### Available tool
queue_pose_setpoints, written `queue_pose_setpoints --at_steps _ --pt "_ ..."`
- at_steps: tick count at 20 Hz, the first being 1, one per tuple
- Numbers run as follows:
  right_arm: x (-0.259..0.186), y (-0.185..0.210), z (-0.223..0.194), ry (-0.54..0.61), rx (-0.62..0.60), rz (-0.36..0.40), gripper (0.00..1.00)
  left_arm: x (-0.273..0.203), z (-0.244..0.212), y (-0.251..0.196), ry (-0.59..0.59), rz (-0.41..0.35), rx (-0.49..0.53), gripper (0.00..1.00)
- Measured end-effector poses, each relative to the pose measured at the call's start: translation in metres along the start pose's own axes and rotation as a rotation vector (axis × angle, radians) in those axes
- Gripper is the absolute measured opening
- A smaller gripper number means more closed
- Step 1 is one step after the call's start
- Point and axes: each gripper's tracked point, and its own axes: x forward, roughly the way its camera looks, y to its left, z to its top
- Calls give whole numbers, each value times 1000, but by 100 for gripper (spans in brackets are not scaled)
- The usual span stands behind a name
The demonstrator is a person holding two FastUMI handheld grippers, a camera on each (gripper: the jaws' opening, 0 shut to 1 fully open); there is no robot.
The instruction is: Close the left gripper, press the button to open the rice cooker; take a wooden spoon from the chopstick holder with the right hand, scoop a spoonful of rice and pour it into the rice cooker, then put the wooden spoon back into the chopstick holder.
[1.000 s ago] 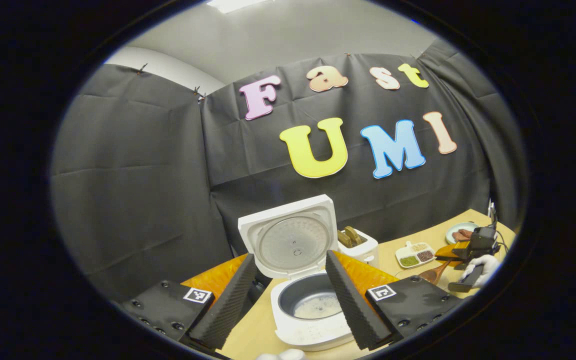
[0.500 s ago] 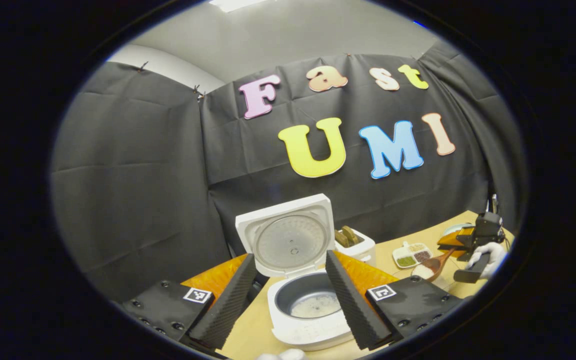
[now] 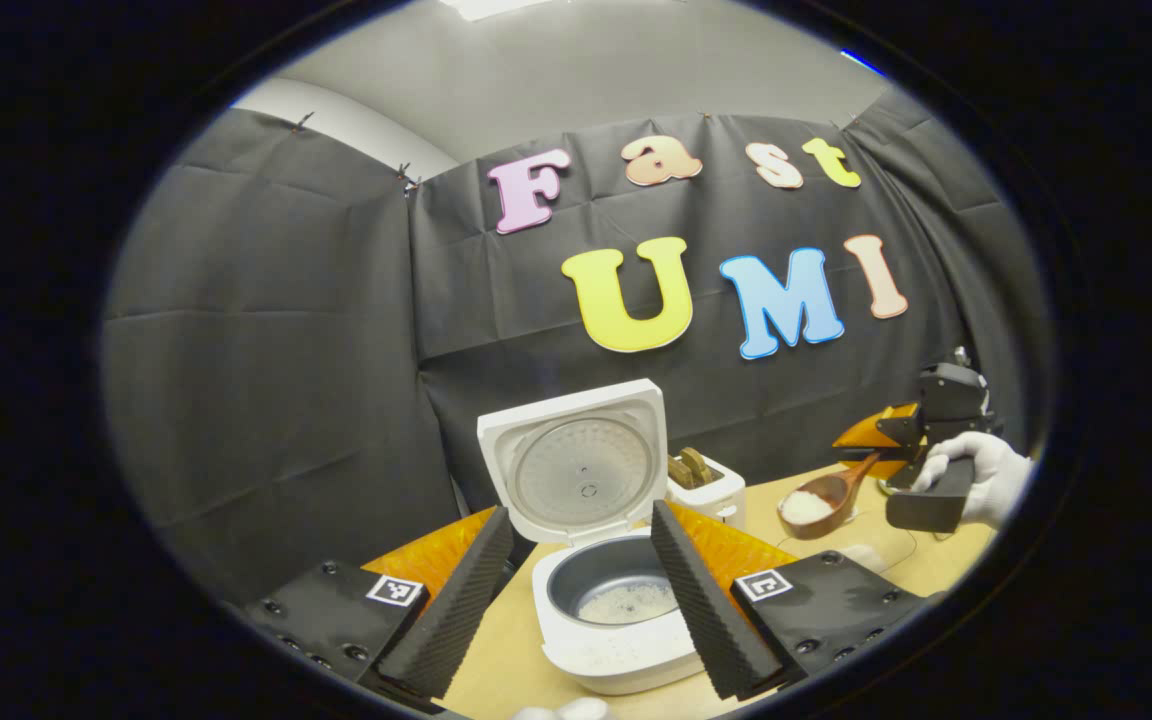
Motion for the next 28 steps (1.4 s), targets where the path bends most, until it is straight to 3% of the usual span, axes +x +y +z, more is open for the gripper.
queue_pose_setpoints --at_steps 2,3,4,8,15,17,19,21,25,28 --pt "11 13 -24 42 8 6 19 -7 -3 5 1 11 -5 95" --pt "18 19 -38 62 9 6 19 -10 -5 8 1 18 -2 99" --pt "23 23 -51 84 5 2 19 -13 -7 11 -1 24 2 95" --pt "49 41 -107 166 -26 9 19 -25 -18 19 9 47 11 99" --pt "83 41 -191 288 -53 -3 19 -31 -32 32 42 92 -30 98" --pt "90 35 -199 297 -69 -12 19 -32 -35 37 48 104 -32 95" --pt "93 26 -201 295 -114 -35 19 -31 -39 40 56 113 -36 99" --pt "96 20 -197 270 -177 -45 19 -31 -43 43 66 123 -38 95" --pt "101 14 -194 229 -339 -59 19 -32 -55 47 93 135 -56 99" --pt "103 12 -195 200 -527 -58 19 -34 -60 50 101 143 -46 99"
